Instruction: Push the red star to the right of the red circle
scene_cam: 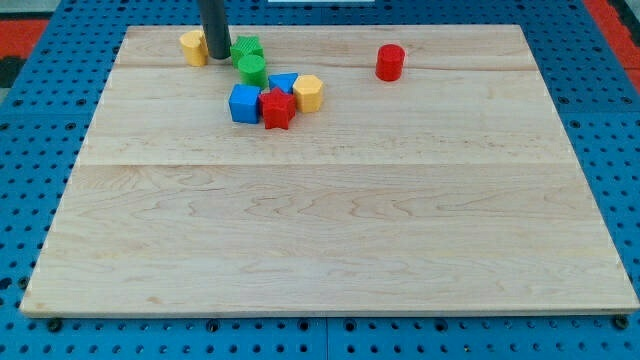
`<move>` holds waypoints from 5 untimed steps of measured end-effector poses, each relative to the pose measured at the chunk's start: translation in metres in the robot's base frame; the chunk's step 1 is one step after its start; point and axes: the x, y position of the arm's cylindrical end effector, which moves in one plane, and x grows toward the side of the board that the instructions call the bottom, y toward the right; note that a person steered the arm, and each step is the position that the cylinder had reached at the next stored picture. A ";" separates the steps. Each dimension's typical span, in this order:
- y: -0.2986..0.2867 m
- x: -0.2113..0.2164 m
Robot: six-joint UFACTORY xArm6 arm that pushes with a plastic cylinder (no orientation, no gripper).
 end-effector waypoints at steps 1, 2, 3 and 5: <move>0.044 0.006; 0.075 0.006; 0.077 0.007; 0.049 0.078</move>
